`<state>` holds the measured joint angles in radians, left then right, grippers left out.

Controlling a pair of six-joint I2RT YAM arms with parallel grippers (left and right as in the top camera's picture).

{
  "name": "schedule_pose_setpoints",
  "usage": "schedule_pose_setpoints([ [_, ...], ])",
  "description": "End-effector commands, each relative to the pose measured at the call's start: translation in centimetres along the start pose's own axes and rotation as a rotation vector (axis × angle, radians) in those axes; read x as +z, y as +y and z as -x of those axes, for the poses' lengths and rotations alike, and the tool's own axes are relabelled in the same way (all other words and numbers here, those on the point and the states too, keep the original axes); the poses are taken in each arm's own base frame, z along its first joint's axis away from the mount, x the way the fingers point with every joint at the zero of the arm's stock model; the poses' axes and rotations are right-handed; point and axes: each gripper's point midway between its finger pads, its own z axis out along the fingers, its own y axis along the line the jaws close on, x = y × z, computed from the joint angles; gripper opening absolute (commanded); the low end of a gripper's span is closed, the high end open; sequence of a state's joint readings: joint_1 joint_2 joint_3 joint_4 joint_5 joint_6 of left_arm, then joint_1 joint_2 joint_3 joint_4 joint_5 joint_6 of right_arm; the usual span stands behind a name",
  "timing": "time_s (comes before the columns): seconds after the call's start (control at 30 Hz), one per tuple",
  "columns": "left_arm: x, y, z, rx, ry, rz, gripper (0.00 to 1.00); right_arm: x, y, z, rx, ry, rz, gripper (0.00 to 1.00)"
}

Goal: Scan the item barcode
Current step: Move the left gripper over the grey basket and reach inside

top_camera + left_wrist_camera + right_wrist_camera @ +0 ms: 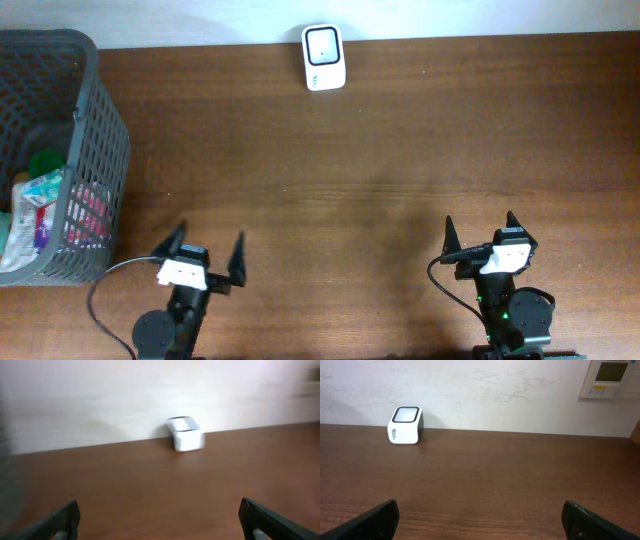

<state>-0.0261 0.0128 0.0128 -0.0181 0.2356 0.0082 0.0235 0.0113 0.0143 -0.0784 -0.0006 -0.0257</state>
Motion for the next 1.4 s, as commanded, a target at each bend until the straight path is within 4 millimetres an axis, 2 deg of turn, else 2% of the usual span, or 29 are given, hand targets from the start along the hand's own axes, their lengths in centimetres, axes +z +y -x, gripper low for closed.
schedule_pose_setpoints([
  [0.0,-0.8,-5.2,1.2,0.04,-0.059,-0.305,0.99,0.0,0.2,-0.4,0.007,0.007,0.004,0.99],
  [0.07,-1.3,-5.7,4.1,0.087,-0.18,-0.326,0.99,0.0,0.2,-0.4,0.007,0.007,0.004,0.99],
  [0.13,-3.3,-6.0,9.9,0.186,-0.439,-0.318,0.99,0.0,0.2,-0.4,0.007,0.007,0.004,0.99],
  [0.2,-5.3,-6.1,13.5,0.248,-0.611,-0.286,0.99,0.0,0.2,-0.4,0.007,0.007,0.004,0.99],
  [0.27,-6.8,-5.1,16.7,0.257,-0.718,-0.199,0.99,0.0,0.2,-0.4,0.007,0.007,0.004,0.99],
  [0.4,-8.6,-3.8,21.2,0.234,-0.779,-0.098,0.99,0.0,0.2,-0.4,0.007,0.007,0.004,0.99],
  [0.47,-9.2,-3.9,23.0,0.238,-0.791,-0.096,0.99,0.0,0.2,-0.4,0.007,0.007,0.004,0.99],
  [0.53,-8.8,-3.8,24.5,0.226,-0.752,-0.097,0.99,0.0,0.2,-0.4,0.007,0.007,0.004,0.99],
  [0.6,-7.1,-3.4,25.4,0.194,-0.641,-0.1,0.99,0.0,0.2,-0.4,0.007,0.007,0.004,0.99],
  [0.7,-2.8,-2.5,25.2,0.11,-0.315,-0.116,0.99,0.0,0.2,-0.4,0.007,0.007,0.004,0.99],
  [0.77,-1.2,-3.8,25.1,0.137,-0.181,-0.213,0.99,0.0,0.2,-0.4,0.007,0.007,0.004,0.99],
  [0.83,-0.8,-4.6,26.0,0.135,-0.166,-0.271,0.99,0.0,0.2,-0.4,0.007,0.007,0.004,0.99],
  [0.93,-1.2,-4.6,28.3,0.167,-0.251,-0.264,0.99,0.0,0.2,-0.4,0.007,0.007,0.004,0.99],
  [1.0,-0.6,-4.5,28.6,0.143,-0.229,-0.267,0.99,0.0,0.2,-0.4,0.007,0.007,0.004,0.99],
  [1.07,0.8,-4.2,27.9,0.081,-0.09,-0.274,0.99,0.0,0.2,-0.4,0.007,0.007,0.004,0.99],
  [1.13,2.9,-3.8,25.9,0.047,0.15,-0.295,0.99,0.0,0.2,-0.4,0.007,0.007,0.004,0.99],
  [1.2,4.0,-3.9,24.8,-0.001,0.274,-0.323,0.99,0.0,0.2,-0.4,0.007,0.007,0.004,0.99],
  [1.3,5.8,-3.4,24.1,-0.026,0.317,-0.323,0.99,0.0,0.2,-0.4,0.007,0.007,0.004,0.99],
  [1.37,6.9,-2.4,23.9,-0.099,0.337,-0.257,0.99,0.0,0.2,-0.4,0.007,0.007,0.004,0.99],
])
